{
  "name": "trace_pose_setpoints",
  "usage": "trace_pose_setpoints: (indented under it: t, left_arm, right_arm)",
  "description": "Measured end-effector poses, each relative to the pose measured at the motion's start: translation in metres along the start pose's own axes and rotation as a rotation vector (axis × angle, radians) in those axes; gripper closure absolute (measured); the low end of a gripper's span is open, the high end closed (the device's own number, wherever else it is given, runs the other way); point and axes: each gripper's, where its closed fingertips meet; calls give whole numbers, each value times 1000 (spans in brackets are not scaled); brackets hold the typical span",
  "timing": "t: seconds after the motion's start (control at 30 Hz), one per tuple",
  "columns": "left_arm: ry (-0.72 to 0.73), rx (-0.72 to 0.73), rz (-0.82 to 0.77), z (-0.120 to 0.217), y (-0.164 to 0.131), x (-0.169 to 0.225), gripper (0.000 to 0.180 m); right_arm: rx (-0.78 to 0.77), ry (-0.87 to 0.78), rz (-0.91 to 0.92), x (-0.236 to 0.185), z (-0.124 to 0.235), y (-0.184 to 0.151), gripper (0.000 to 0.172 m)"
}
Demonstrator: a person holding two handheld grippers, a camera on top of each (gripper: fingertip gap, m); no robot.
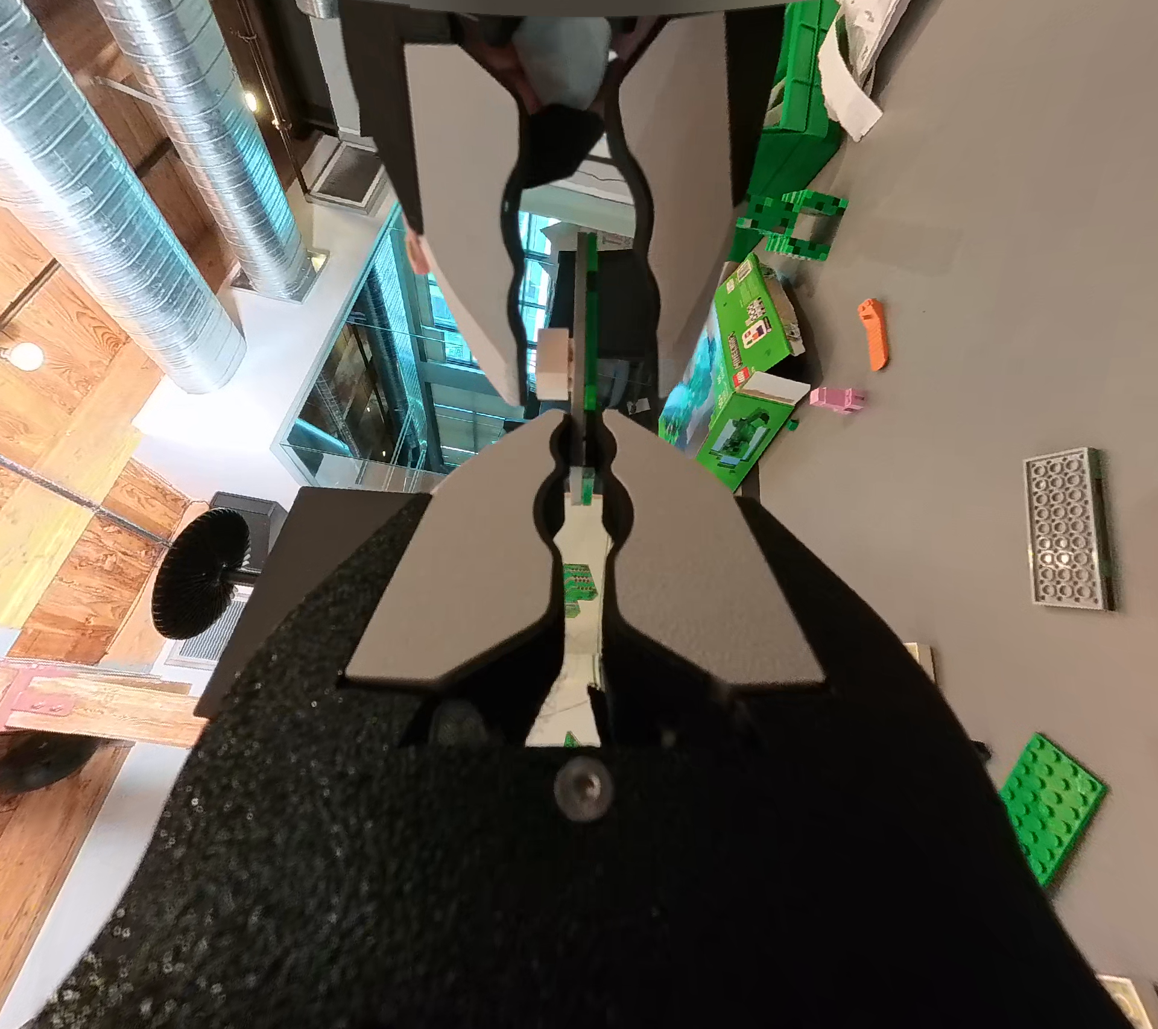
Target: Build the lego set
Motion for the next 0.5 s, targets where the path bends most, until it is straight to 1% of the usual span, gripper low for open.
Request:
trace_pose_setpoints:
  t: [0.1, 0.2, 0.37, 0.5]
  left_arm:
    - [-3, 4, -3, 1, 1, 0, 175]
    - [-3, 6, -7, 0, 2, 0, 175]
    - [1, 36, -1, 1, 5, 0, 175]
    - [16, 41, 9, 1, 6, -3, 175]
  right_arm:
    - [3, -29, 42, 2, -2, 0, 143]
    - [15, -44, 57, 7, -3, -1, 150]
    - [46, -65, 98, 9, -1, 1, 151]
    - [36, -80, 78, 12, -1, 1, 151]
Point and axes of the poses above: each gripper's, where its closed fingertips meet, z back along the fingers, y out of its top, x = y × z across the jaws, and after that the axes turned 2 degrees about z, right-handed
